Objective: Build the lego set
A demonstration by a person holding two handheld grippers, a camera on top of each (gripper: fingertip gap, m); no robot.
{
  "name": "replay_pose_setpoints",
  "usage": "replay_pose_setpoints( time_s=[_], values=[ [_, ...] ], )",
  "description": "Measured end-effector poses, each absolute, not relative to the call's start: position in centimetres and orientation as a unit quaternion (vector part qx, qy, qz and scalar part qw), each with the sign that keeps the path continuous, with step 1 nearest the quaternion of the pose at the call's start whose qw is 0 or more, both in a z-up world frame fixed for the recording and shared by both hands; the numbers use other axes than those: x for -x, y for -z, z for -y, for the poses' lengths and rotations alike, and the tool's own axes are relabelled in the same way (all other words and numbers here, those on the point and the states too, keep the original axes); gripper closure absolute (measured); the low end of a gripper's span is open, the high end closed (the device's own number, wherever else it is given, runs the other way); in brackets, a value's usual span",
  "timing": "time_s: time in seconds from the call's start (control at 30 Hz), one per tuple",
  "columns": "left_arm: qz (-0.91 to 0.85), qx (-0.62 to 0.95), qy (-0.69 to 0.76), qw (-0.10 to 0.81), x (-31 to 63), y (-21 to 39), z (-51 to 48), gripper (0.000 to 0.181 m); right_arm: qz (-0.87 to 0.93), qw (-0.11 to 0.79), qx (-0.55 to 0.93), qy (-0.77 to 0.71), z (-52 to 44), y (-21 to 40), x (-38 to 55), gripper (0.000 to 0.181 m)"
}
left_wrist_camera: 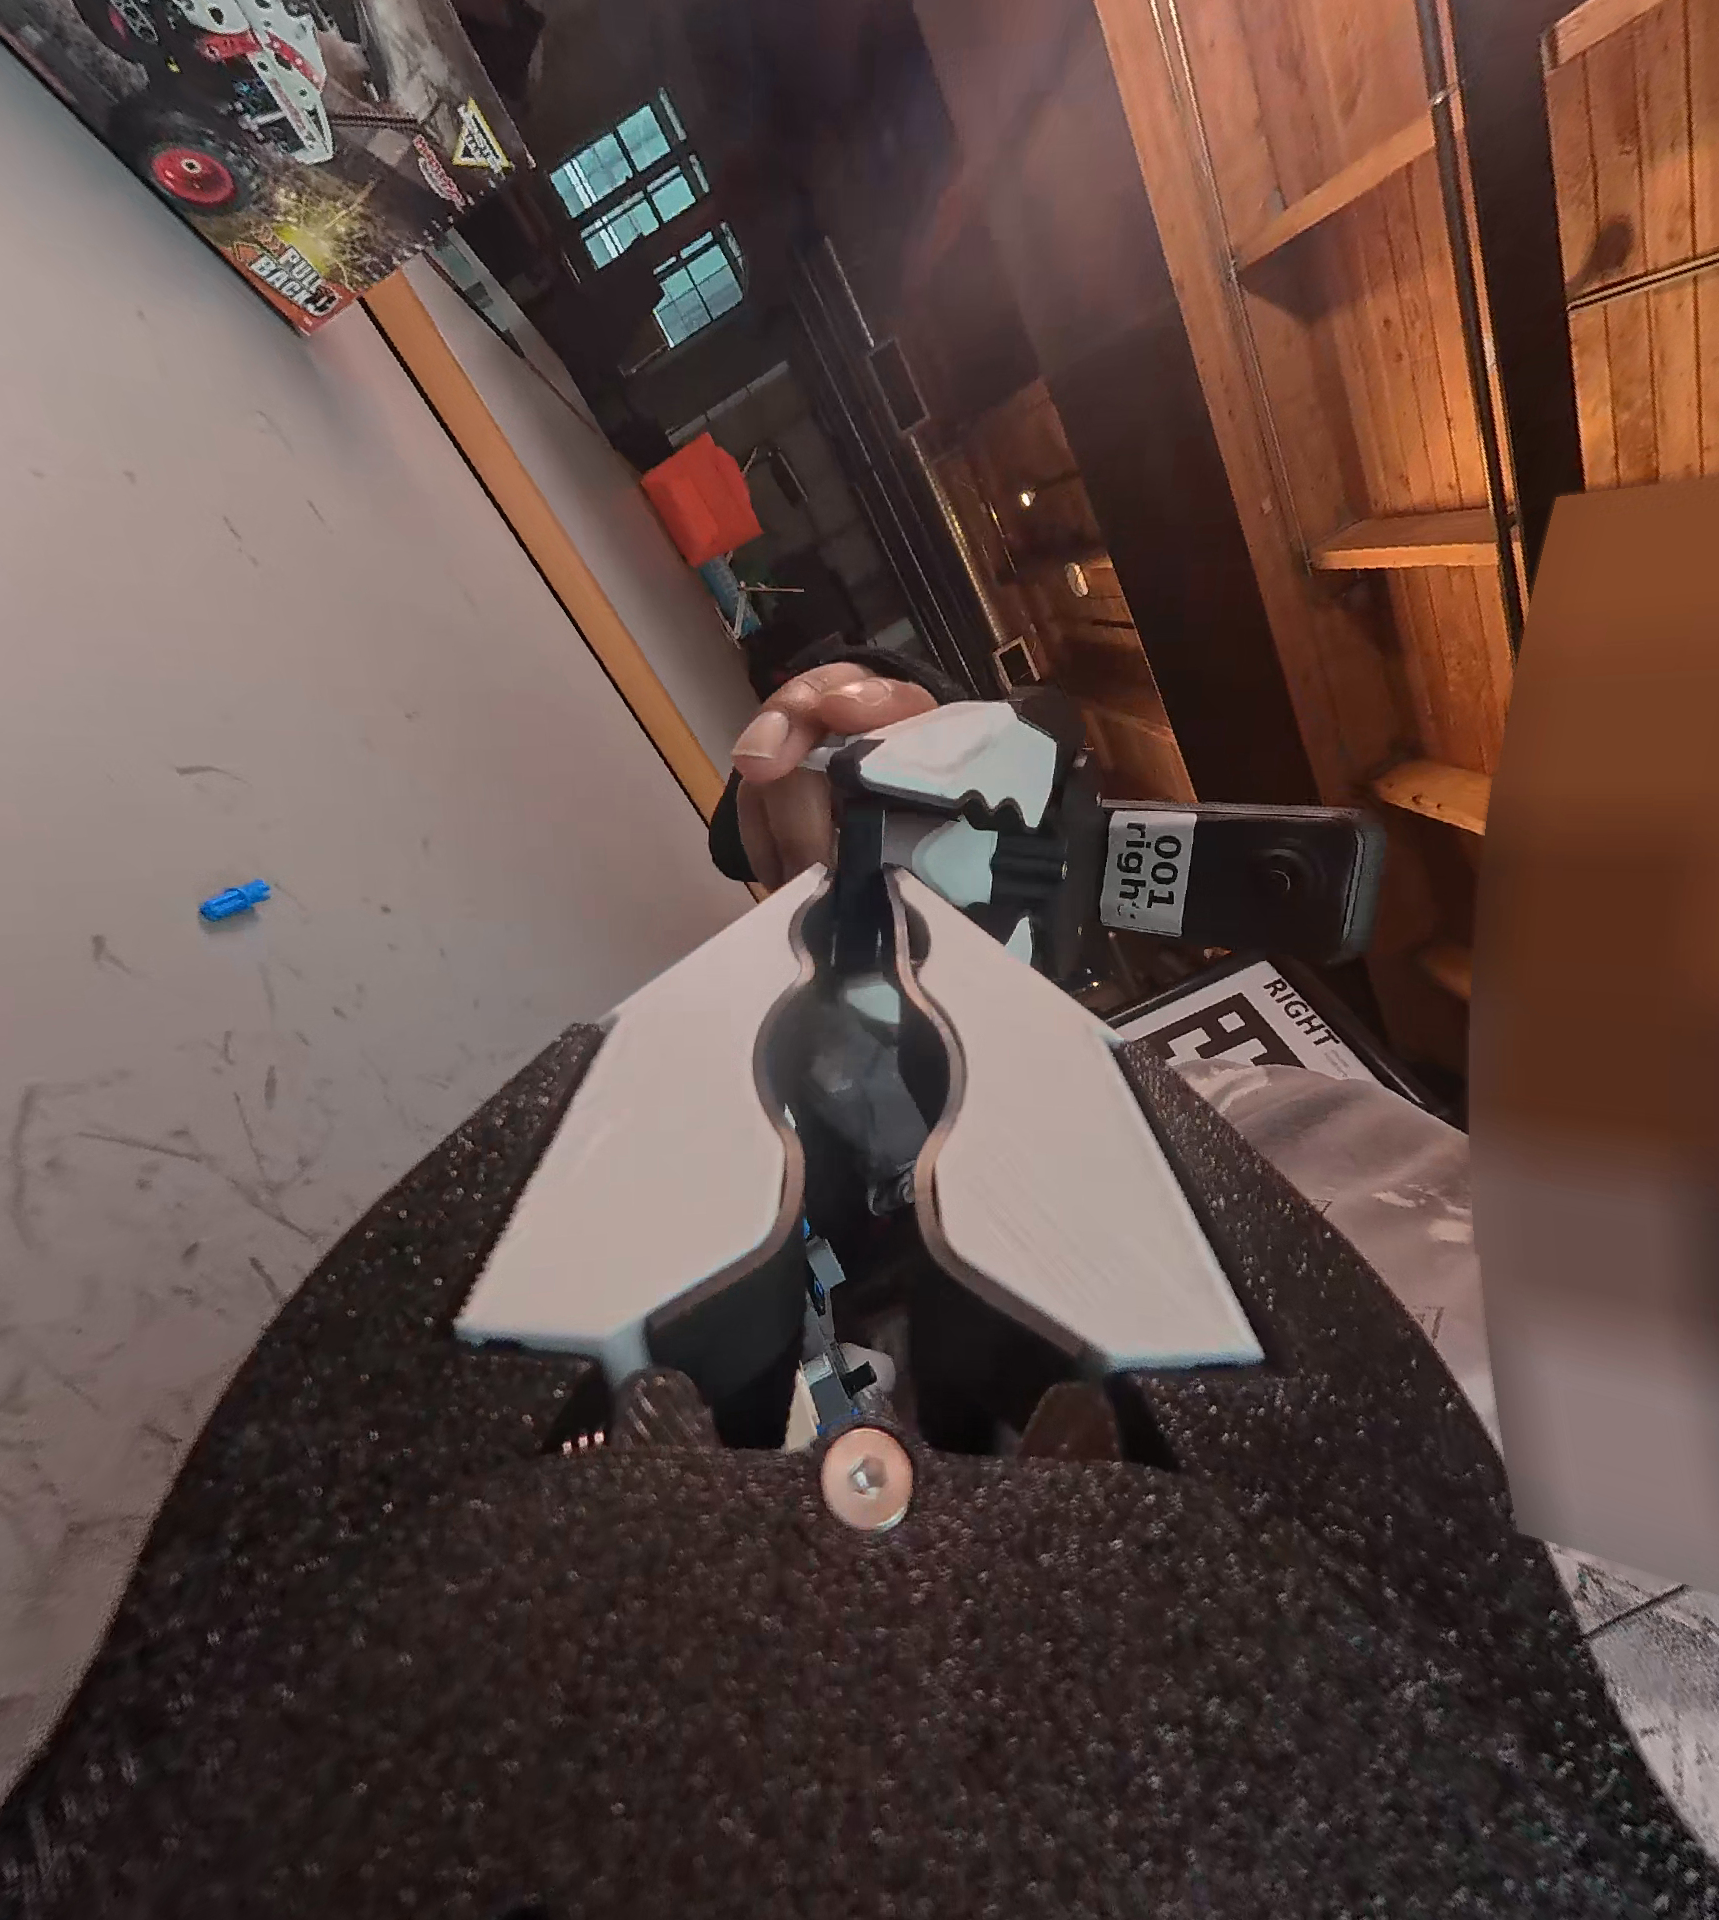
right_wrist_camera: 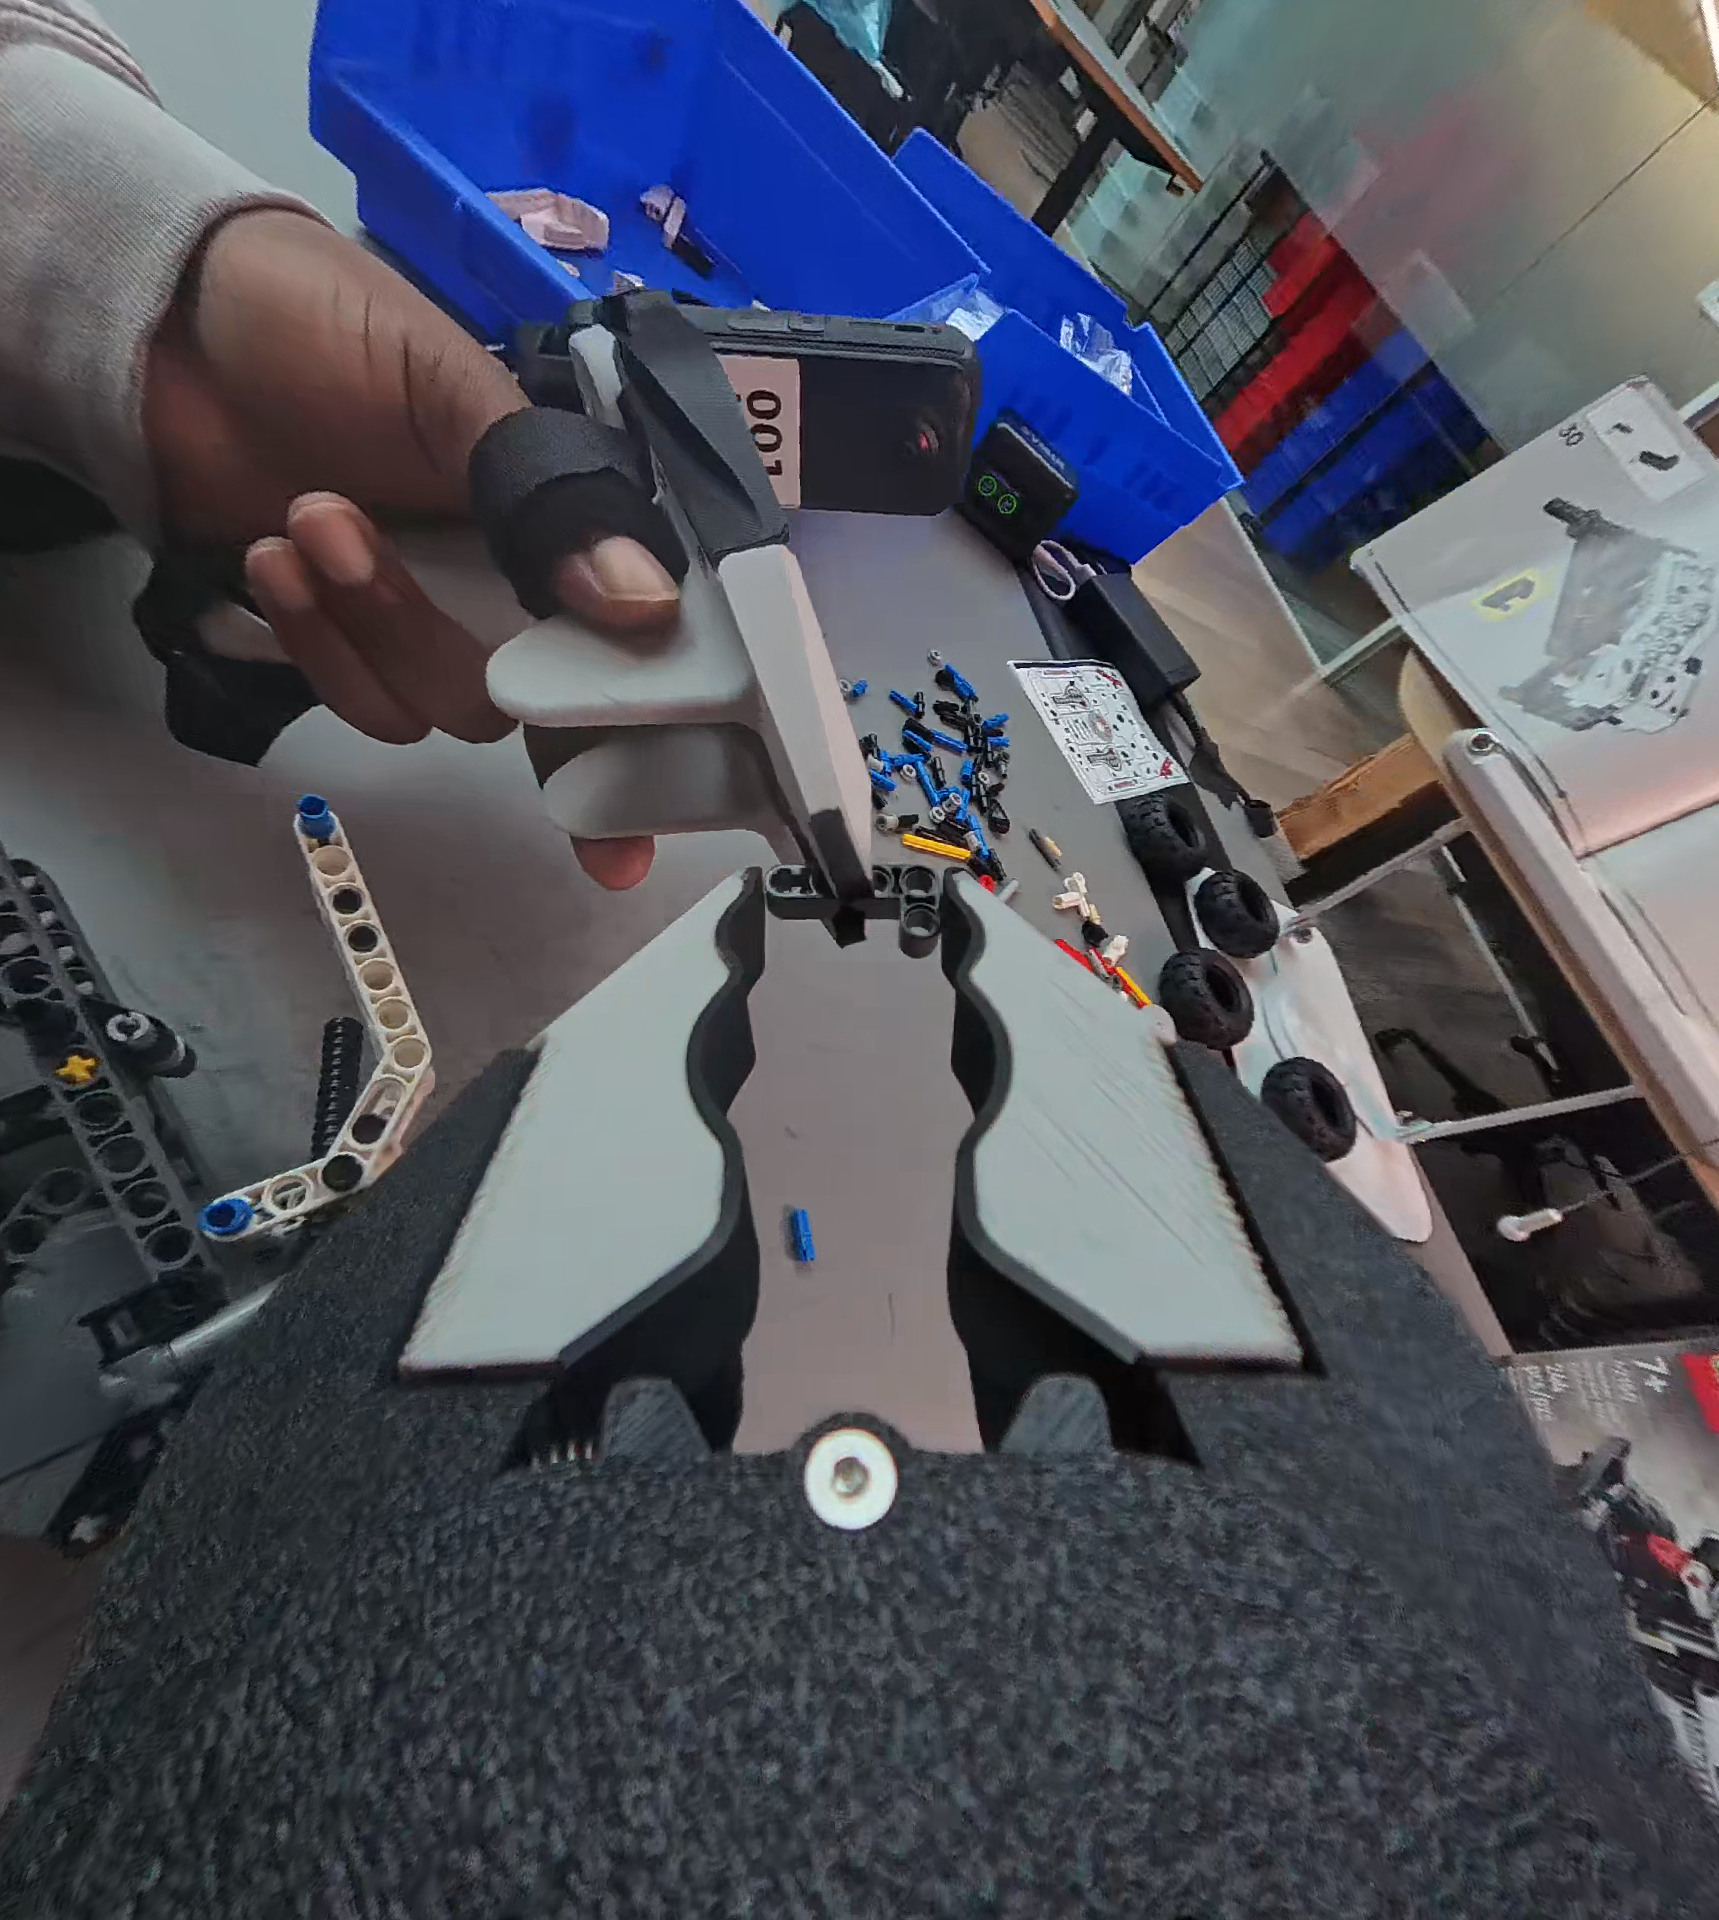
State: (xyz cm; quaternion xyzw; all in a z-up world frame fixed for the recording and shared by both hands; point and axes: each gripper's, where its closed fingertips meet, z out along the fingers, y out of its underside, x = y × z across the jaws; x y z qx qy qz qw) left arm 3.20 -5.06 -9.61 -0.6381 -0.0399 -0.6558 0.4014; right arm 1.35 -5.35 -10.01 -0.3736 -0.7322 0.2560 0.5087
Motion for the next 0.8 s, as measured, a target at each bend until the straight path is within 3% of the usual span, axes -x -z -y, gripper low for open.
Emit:
replay_pose_setpoints(
  time_s=[0.2, 0.27, 0.47, 0.8],
  values=[
    [0.011, 0.651, 0.650, 0.393, -3.7, 9.8, 5.5, 0.171, 0.746, 0.461, 0.361, -0.316, 6.0, 10.2, -2.1, 0.149],
    [-0.013, 0.672, 0.629, 0.391, -3.6, 10.3, 5.7, 0.162, 0.757, 0.414, 0.351, -0.363, 6.8, 10.4, -3.3, 0.149],
    [-0.083, 0.714, 0.598, 0.355, -4.5, 11.8, 7.0, 0.160, 0.786, 0.267, 0.340, -0.442, 10.1, 13.0, -7.7, 0.149],
    [-0.190, 0.769, 0.539, 0.288, -7.2, 14.8, 9.0, 0.156, 0.782, 0.243, 0.344, -0.459, 11.0, 15.6, -8.2, 0.149]
  ],
)
